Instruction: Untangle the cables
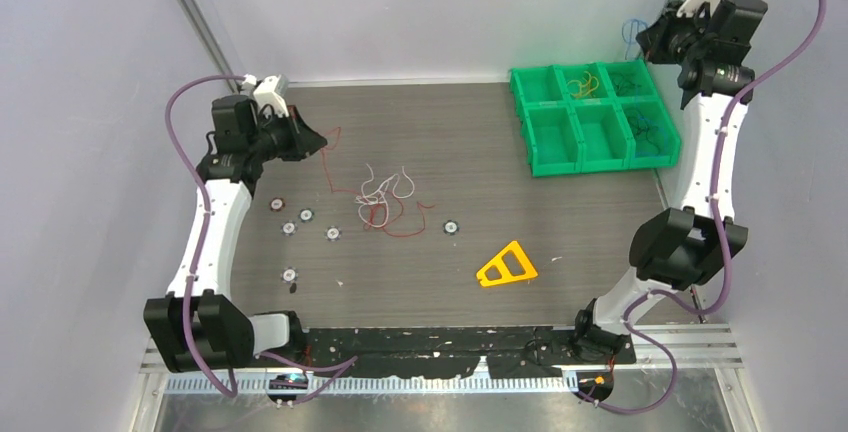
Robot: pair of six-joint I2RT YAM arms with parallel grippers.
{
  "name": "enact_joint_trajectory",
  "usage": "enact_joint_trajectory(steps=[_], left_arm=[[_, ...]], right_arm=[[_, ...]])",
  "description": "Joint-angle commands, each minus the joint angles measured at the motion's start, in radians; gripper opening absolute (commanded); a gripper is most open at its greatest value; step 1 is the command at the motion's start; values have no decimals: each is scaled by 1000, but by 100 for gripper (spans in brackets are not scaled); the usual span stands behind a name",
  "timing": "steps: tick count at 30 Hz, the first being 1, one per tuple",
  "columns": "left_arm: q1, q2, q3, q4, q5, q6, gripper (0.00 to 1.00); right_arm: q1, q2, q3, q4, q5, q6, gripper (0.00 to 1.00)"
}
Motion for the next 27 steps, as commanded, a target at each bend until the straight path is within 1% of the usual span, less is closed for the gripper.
enact_joint_trajectory(steps=[1, 5, 9, 14, 20, 27], left_arm=[[-12, 16, 42, 47, 7, 3, 2], [-19, 33, 57, 24, -10, 14, 2], [-21, 47, 74, 9, -26, 18, 1], [-22, 50, 78, 8, -34, 17, 1], [-23, 52, 79, 8, -34, 19, 1], [-24, 69, 82, 25, -17, -4, 1]], right_arm=[[-36, 20, -69, 30, -13, -70, 5], [-54, 50, -94, 46, -29, -93, 5], [-67, 69, -59, 49, -49, -72, 5], [-74, 42, 13, 61, -76, -34, 5], [-74, -8, 80, 108, -73, 23, 5], [-75, -30, 53, 142, -49, 24, 5]])
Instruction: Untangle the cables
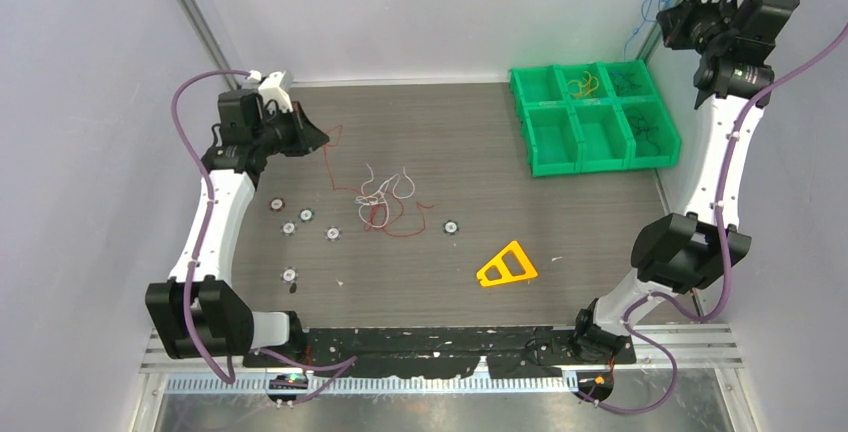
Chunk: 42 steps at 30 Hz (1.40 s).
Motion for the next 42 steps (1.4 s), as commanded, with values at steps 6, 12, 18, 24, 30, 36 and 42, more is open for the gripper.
enact_joint_trajectory(steps=[6, 12, 18, 24, 30, 36, 42], left_arm=[[-4, 19, 63, 14, 19, 10, 1], [-4, 21, 70, -15, 16, 29, 1], [-4, 26, 77, -34, 19, 42, 1], [-4, 39, 98, -51, 46, 41, 0], [-37, 23, 122, -80, 182, 80, 0], [-133, -17, 129, -81, 297, 107, 0], [-136, -51, 174, 29, 405, -13, 0]], right_arm=[[-4, -13, -88, 75, 17, -15, 5], [-3, 8, -239, 104, 9, -60, 5], [8, 55, -356, 115, 16, -136, 5], [21, 166, -295, -66, 9, -250, 6], [22, 153, -191, -317, 17, -406, 60], [104, 34, -141, -354, -151, -364, 96], [423, -51, -347, -244, -215, -271, 96]])
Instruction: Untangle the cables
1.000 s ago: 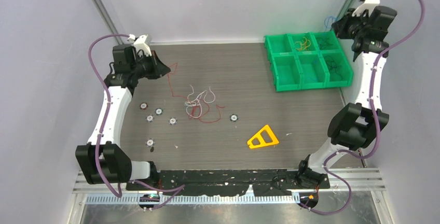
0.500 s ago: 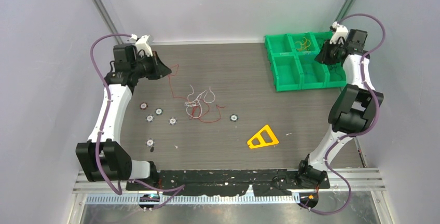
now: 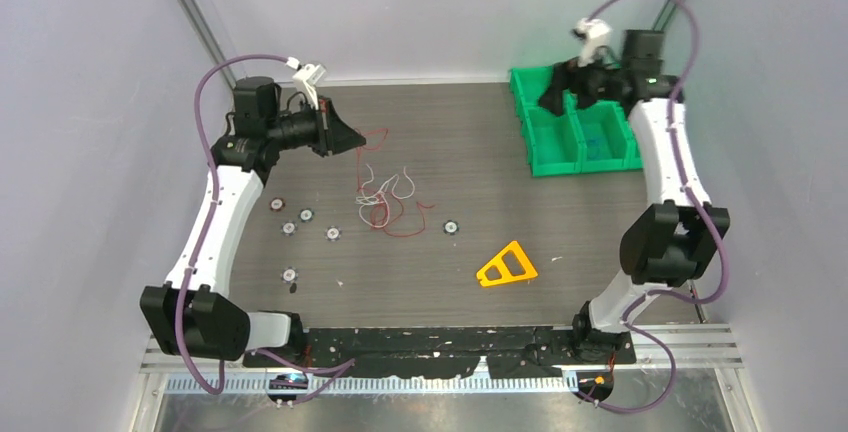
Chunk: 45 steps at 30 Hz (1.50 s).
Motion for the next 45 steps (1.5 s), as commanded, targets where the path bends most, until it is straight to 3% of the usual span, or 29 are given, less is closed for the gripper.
enact_joint_trajectory(steps=[1, 6, 12, 22, 29, 35, 39, 42, 43, 45], left_arm=[[5, -61, 84, 110, 129, -76, 0], [5, -101, 80, 97, 225, -76, 0], [5, -151, 1, 70, 213, -40, 0], [5, -179, -7, -31, 190, 42, 0], [4, -181, -7, -86, 182, 93, 0], [5, -192, -13, -105, 172, 116, 0], [5, -213, -41, -103, 150, 128, 0], [7, -230, -69, -97, 125, 128, 0], [9, -234, -74, -97, 121, 128, 0], [22, -243, -87, -98, 112, 126, 0]], right_arm=[[271, -69, -161, 105, -116, 87, 96], [491, 26, -184, 275, -128, 181, 100], [716, 298, 33, 359, -93, 199, 99], [874, 595, 258, 356, -48, 193, 95], [962, 622, 248, 265, -19, 74, 95], [993, 670, 251, 189, 157, 13, 99], [993, 665, 240, 180, 226, 5, 85], [993, 656, 247, 181, 256, 4, 61], [992, 649, 254, 180, 262, 6, 43], [987, 621, 270, 174, 242, 24, 21]])
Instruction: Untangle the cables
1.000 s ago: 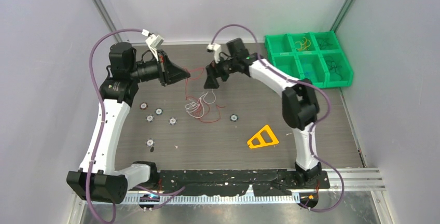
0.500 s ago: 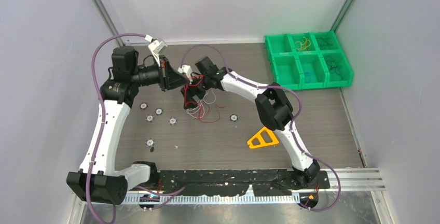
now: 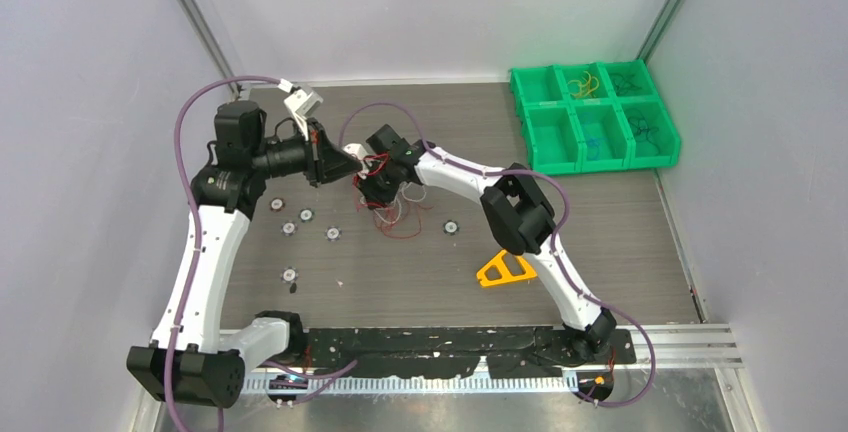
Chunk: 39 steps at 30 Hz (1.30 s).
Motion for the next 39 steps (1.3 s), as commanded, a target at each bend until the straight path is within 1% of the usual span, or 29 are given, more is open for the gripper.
enact_joint_trajectory(steps=[1, 2, 3, 5, 8, 9, 11, 13, 14, 17, 20, 28, 29, 30, 32, 35, 37, 39], left_arm=[[28, -36, -26, 3, -32, 15, 0], [45, -41, -36, 6, -35, 9, 0], [67, -45, -48, 13, -37, -1, 0], [139, -52, -81, 20, -29, -13, 0], [256, -51, -147, -37, -49, 46, 0], [294, -47, -170, -64, -72, 79, 0], [349, -29, -201, -134, -194, 184, 0], [358, 0, -230, -147, -350, 222, 0], [362, 17, -245, -138, -396, 229, 0], [363, 91, -279, -109, -489, 223, 0], [363, 165, -280, -101, -590, 224, 0], [363, 237, -273, -90, -709, 271, 0], [363, 239, -269, -93, -706, 281, 0], [364, 237, -266, -99, -670, 298, 0], [364, 203, -266, -98, -556, 336, 0], [363, 127, -289, -48, -462, 343, 0], [363, 102, -263, -66, -365, 382, 2], [363, 83, -212, -113, -238, 414, 28]], right_arm=[[-16, -72, 58, -26, 22, 28, 15], [-20, -109, 73, -33, -8, 38, 8], [-30, -130, 79, -37, -23, 56, 7], [-58, -224, 96, -32, -94, 88, 6], [-118, -321, 101, -12, -158, 152, 5], [-154, -363, 108, -9, -188, 164, 5], [-207, -420, 116, -3, -217, 202, 5], [-258, -479, 111, 19, -247, 242, 5], [-292, -500, 108, 29, -255, 273, 5], [-351, -586, 100, 102, -295, 379, 5], [-407, -648, 128, 164, -320, 442, 5], [-503, -711, 235, 279, -308, 577, 5], [-512, -712, 243, 281, -311, 588, 5], [-514, -714, 247, 283, -317, 590, 5], [-517, -723, 226, 285, -345, 600, 5], [-516, -747, 129, 333, -411, 651, 5], [-507, -767, 67, 360, -442, 674, 5], [-497, -786, 14, 375, -463, 680, 5]])
